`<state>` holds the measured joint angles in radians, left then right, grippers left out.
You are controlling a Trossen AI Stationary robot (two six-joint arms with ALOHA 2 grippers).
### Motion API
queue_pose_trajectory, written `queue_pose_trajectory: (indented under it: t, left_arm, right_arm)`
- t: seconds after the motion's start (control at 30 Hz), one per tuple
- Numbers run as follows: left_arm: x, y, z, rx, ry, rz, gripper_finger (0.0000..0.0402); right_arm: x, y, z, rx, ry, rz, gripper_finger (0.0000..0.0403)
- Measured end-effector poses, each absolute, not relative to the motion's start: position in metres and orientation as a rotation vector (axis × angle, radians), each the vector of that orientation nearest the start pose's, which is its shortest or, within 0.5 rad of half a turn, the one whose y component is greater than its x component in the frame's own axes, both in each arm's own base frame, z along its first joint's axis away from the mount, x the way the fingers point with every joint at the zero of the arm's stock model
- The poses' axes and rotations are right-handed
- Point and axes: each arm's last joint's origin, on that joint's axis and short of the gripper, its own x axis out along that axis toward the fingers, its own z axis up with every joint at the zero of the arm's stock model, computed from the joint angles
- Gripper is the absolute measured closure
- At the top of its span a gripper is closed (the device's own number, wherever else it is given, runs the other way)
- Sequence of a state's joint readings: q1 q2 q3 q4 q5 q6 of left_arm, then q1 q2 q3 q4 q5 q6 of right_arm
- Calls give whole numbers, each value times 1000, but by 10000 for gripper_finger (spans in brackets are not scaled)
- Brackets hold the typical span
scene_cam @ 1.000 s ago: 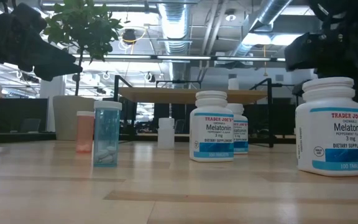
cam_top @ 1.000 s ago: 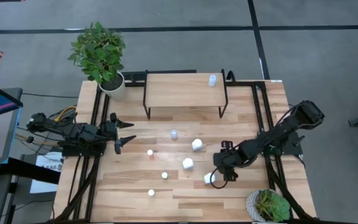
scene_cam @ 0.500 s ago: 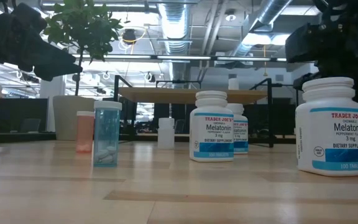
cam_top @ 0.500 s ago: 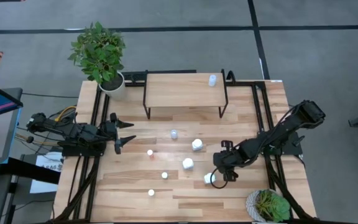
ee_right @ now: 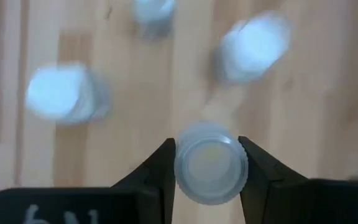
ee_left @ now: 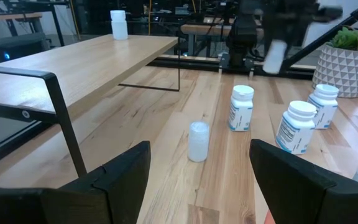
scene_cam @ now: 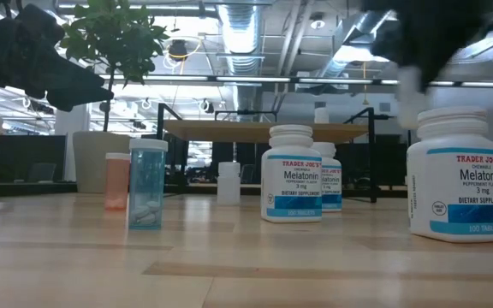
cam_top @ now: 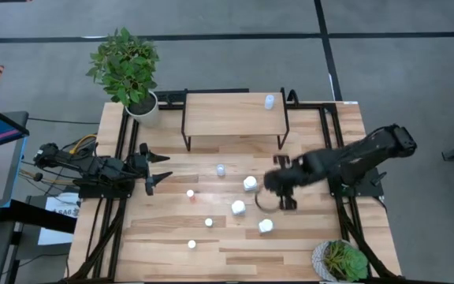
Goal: Pick and place medicine bottles onto shelf by color
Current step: Put the bottom transparent medicine bottle on the shelf aligned with the other transparent medicine bottle
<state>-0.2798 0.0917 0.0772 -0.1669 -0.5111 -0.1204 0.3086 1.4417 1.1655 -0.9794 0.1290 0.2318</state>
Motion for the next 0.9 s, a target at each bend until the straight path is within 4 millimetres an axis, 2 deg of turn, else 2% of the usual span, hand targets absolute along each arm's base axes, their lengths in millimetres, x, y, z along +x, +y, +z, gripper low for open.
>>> queue_pose_trajectory:
  t: [0.23,0.37,0.47,0.7,0.9]
  left_arm:
    - [95,-12,167,-49,154,240,137]
    - [95,-12,167,-49,154,240,137]
    - [95,-12,167,-49,154,240,137]
    - [95,-12,167,-49,154,240,137]
    - [95,-12,167,-49,154,240,137]
  right_arm:
    - [258,19,323,-91,1046,-56,272]
    - [257,-18,342,-16,983,-245,272]
    - [262,-43,342,16,992,-326,272]
    - [281,-98,323,78,1100,-458,270]
    - [277,-120,328,109,1086,-512,269]
